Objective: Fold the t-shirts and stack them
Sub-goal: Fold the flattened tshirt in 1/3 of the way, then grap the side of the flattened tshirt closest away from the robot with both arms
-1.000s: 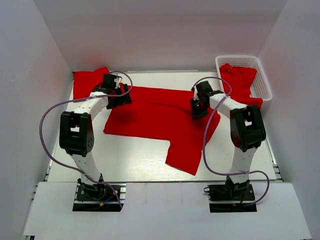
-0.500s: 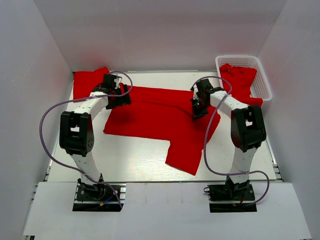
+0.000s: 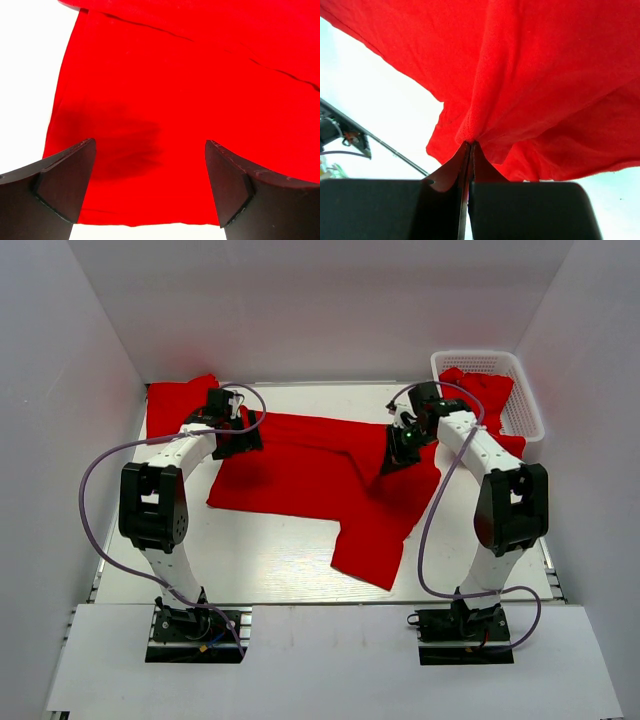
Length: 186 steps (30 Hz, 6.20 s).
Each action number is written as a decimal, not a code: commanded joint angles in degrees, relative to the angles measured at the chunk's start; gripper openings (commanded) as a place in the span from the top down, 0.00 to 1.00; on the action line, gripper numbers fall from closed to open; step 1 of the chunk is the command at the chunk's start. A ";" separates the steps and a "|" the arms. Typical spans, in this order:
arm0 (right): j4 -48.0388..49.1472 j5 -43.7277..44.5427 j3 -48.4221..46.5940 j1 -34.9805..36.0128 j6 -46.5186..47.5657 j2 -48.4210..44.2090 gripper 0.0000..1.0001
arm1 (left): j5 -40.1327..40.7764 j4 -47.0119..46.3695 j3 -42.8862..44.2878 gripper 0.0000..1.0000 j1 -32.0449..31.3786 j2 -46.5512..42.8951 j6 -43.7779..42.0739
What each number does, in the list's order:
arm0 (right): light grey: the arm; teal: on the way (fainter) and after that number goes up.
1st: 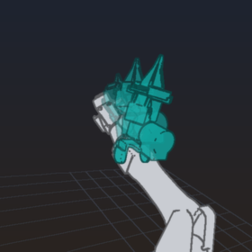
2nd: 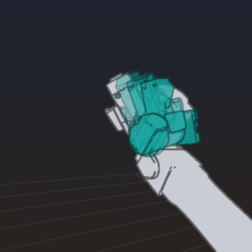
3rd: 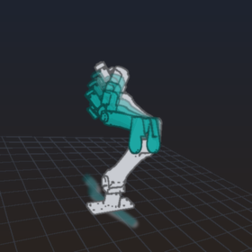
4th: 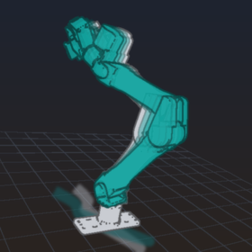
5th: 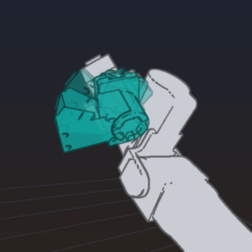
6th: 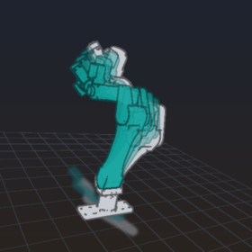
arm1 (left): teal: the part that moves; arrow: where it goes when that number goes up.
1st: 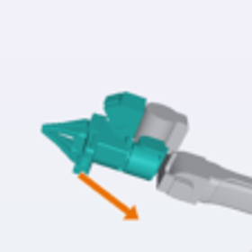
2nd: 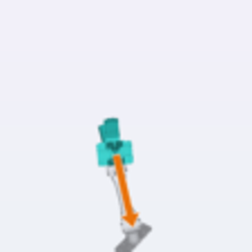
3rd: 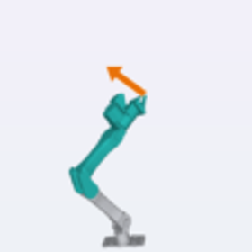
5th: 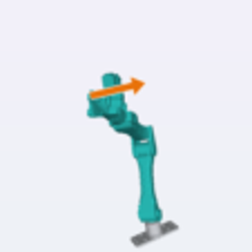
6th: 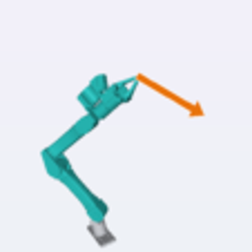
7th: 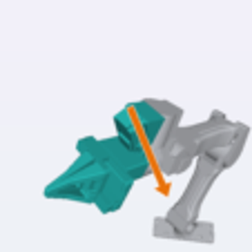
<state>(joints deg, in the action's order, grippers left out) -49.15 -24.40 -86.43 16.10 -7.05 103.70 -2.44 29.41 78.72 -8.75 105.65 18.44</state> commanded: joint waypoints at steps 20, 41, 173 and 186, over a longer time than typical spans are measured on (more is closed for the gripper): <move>-1.92 2.86 -0.03 -1.51 4.86 0.18 0.10 | -3.28 1.79 7.23 0.00 0.32 3.42 -1.74; 8.79 4.72 -6.13 -1.51 -3.76 14.07 0.10 | -9.96 -1.46 25.34 0.00 0.93 22.32 -3.49; 22.95 17.63 45.83 4.90 -17.91 -19.60 0.25 | -2.66 -8.75 -39.43 1.00 4.18 -25.75 10.48; 10.58 19.76 46.97 6.93 -22.22 -35.45 1.00 | -2.66 -4.38 -40.57 1.00 4.80 -30.32 12.31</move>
<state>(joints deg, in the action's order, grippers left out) -30.79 -4.40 -39.90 22.57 -27.68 77.41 -4.97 21.21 39.27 -4.23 80.01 29.56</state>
